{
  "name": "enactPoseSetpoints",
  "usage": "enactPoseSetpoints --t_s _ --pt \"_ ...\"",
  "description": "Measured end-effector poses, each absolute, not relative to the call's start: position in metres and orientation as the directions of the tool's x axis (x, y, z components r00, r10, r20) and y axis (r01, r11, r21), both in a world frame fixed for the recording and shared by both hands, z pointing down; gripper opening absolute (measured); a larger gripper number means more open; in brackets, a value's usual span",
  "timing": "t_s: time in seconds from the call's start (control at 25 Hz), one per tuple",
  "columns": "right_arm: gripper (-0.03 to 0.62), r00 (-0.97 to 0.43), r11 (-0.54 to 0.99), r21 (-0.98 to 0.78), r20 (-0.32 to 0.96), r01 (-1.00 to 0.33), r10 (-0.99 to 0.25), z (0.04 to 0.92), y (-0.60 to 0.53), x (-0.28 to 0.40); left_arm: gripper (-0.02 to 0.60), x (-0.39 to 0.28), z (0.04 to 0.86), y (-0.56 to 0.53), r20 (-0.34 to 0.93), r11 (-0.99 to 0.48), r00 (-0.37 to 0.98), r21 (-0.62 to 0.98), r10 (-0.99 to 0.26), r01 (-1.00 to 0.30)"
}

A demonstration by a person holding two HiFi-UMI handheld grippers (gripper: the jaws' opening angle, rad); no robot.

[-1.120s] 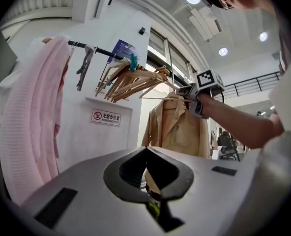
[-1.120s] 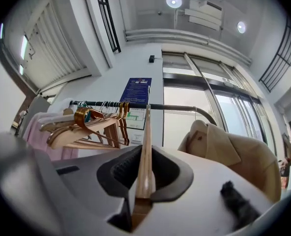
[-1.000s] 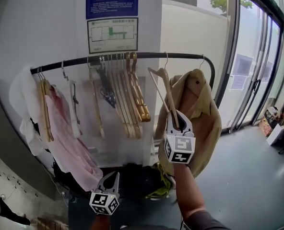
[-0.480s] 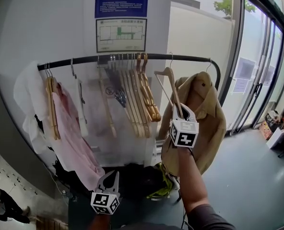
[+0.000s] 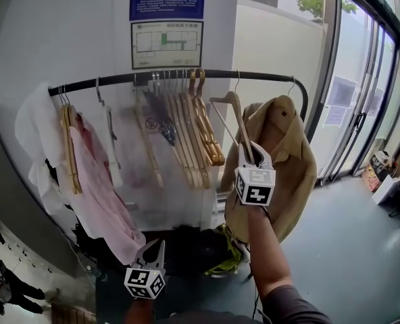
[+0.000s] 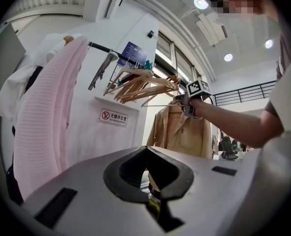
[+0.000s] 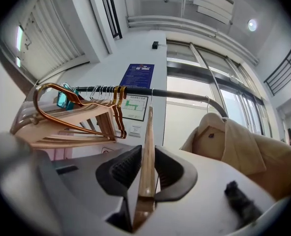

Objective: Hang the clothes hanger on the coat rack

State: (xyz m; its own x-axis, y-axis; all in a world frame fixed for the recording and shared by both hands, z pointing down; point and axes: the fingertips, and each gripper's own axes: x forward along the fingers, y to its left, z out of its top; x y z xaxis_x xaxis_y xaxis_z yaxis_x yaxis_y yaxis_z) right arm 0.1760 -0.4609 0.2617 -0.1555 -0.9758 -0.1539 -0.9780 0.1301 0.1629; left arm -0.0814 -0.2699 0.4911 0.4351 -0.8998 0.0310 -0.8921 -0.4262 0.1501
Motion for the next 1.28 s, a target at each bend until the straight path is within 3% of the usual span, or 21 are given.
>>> enactPoseSetpoints --t_s 0.2,0.36,0.6,1.0,1.28 --pt "0.161 -0.147 0.112 0.166 -0.213 -0.980 -0.966 0.259 -0.431 0.186 0.005 -0.081 0.491 -0.273 0.034 -0.436 0.446 0.160 -0.894 -0.886" --pt "0.175 -0.130 0.103 0.135 -0.216 -0.986 -0.968 0.284 -0.391 0.208 0.005 -0.082 0.493 -0.274 0.042 -0.438 0.451 0.171 -0.892 -0.883" --pt "0.175 -0.180 0.167 0.108 -0.120 -0.980 -0.976 0.349 -0.346 0.198 0.005 -0.065 0.492 -0.280 0.035 -0.472 0.481 0.143 -0.876 -0.870" --pt "0.029 -0.259 0.257 0.101 -0.006 -0.961 -0.966 0.446 -0.280 0.147 0.005 -0.031 0.462 -0.269 0.015 -0.541 0.542 0.045 -0.840 -0.840" --pt "0.015 -0.274 0.276 0.106 0.029 -0.955 -0.961 0.476 -0.262 0.131 0.005 -0.013 0.449 -0.256 -0.035 -0.576 0.576 0.005 -0.817 -0.817"
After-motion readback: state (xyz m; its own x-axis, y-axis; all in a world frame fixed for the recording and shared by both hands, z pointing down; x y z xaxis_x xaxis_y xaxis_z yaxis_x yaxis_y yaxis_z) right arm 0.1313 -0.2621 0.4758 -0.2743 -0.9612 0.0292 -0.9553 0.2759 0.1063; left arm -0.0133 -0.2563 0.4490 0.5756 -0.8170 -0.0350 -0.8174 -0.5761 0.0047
